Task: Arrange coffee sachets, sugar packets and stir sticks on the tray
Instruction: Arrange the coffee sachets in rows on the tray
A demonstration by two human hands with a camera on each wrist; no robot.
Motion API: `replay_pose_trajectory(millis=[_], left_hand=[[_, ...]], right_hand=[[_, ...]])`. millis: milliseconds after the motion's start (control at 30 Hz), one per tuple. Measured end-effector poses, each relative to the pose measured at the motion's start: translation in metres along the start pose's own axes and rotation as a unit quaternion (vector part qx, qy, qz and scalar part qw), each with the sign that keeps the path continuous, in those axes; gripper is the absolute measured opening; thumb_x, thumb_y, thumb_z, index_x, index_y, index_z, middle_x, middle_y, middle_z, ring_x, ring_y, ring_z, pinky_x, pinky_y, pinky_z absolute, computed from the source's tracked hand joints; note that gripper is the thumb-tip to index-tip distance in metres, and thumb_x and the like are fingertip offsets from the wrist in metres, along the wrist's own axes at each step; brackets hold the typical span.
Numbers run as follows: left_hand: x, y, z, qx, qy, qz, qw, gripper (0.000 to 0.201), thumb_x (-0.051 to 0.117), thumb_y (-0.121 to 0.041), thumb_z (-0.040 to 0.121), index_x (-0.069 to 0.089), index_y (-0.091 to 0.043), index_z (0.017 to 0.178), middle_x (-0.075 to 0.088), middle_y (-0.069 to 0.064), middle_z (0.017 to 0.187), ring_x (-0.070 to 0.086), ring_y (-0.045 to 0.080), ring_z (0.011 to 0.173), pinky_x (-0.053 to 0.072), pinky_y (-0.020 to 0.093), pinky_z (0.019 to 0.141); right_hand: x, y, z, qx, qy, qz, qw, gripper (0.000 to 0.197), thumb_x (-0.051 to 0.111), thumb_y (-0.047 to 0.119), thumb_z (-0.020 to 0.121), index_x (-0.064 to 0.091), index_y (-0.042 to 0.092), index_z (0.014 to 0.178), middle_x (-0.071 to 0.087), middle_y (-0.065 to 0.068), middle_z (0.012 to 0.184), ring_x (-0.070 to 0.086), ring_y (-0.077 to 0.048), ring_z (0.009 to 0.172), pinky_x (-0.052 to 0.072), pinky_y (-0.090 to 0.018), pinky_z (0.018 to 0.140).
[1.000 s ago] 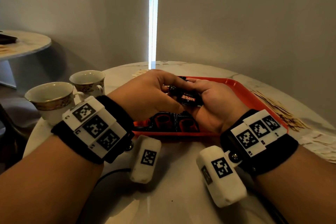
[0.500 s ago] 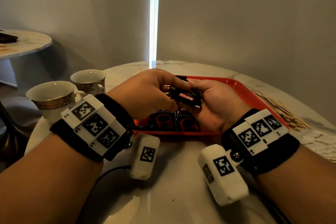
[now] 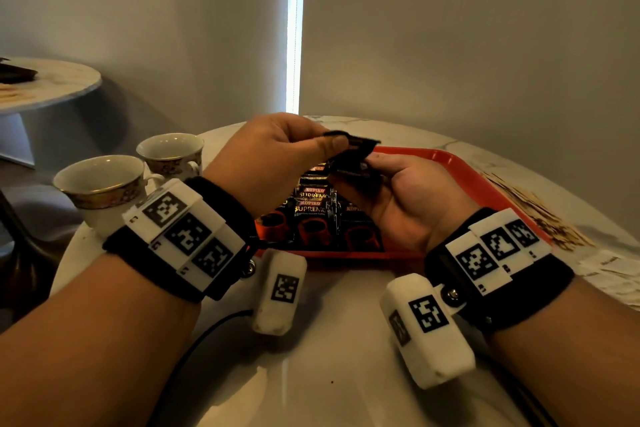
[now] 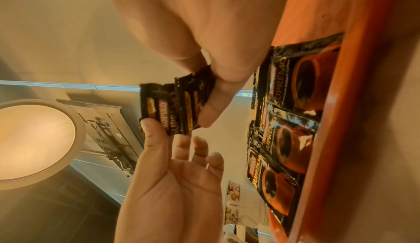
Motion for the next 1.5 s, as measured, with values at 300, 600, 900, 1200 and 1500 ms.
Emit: replay_pose_trajectory(millis=[300, 600, 900, 1200, 1500], left_hand=[[-0.027, 0.023, 0.006, -0.072, -0.148, -0.160, 0.973, 0.008, 0.072, -0.029, 0.091, 0.075, -0.025, 0.085, 0.055, 0.011, 0.081, 0.043, 0.018, 0.059, 0.038, 0.027, 0.049], [-0.026, 0.041, 0.006, -0.159, -0.112, -0.096, 0.976, 0.011, 0.068, -0.009, 0.092, 0.068, -0.020, 0.091, 0.067, 0.004, 0.083, 0.053, 0.006, 0.046, 0.041, 0.021, 0.040], [-0.005, 0.051, -0.002, -0.247, 0.036, 0.027, 0.968, 0.007, 0.070, -0.012, 0.090, 0.075, -0.016, 0.088, 0.068, 0.007, 0.070, 0.053, 0.012, 0.051, 0.043, 0.025, 0.048], [0.001, 0.058, -0.003, -0.281, 0.038, -0.023, 0.959, 0.013, 0.062, 0.003, 0.092, 0.069, -0.007, 0.098, 0.070, 0.012, 0.080, 0.067, 0.008, 0.051, 0.051, 0.019, 0.044], [0.002, 0.061, -0.004, -0.299, 0.032, -0.033, 0.953, 0.009, 0.064, -0.002, 0.093, 0.068, -0.007, 0.098, 0.071, 0.012, 0.088, 0.069, 0.011, 0.056, 0.055, 0.021, 0.048]], right_hand=[[-0.010, 0.006, 0.004, -0.035, -0.044, -0.053, 0.997, 0.028, 0.040, -0.005, 0.101, 0.049, 0.000, 0.128, 0.063, -0.025, 0.110, 0.075, -0.027, 0.069, 0.060, -0.034, 0.053], [-0.024, 0.016, 0.010, -0.054, -0.075, -0.046, 0.995, 0.028, 0.041, -0.006, 0.101, 0.050, 0.003, 0.126, 0.064, -0.024, 0.108, 0.074, -0.028, 0.072, 0.059, -0.032, 0.054], [-0.028, 0.018, 0.012, -0.053, -0.075, -0.035, 0.995, 0.030, 0.040, -0.005, 0.101, 0.049, 0.003, 0.129, 0.065, -0.023, 0.106, 0.072, -0.027, 0.072, 0.059, -0.030, 0.053], [-0.028, 0.016, 0.013, -0.051, -0.068, -0.035, 0.996, 0.023, 0.041, -0.005, 0.101, 0.050, 0.003, 0.120, 0.064, -0.023, 0.107, 0.073, -0.029, 0.074, 0.059, -0.031, 0.054], [-0.027, 0.015, 0.012, -0.047, -0.072, -0.052, 0.995, 0.019, 0.041, -0.005, 0.101, 0.052, 0.003, 0.114, 0.064, -0.023, 0.108, 0.071, -0.031, 0.082, 0.059, -0.031, 0.055]])
Point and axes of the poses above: each hand's wrist, its own z-axis towards the middle knuckle, its own x-axis out of the palm, y = z × x, the point moved 7 cm from there along z, towards the middle knuckle
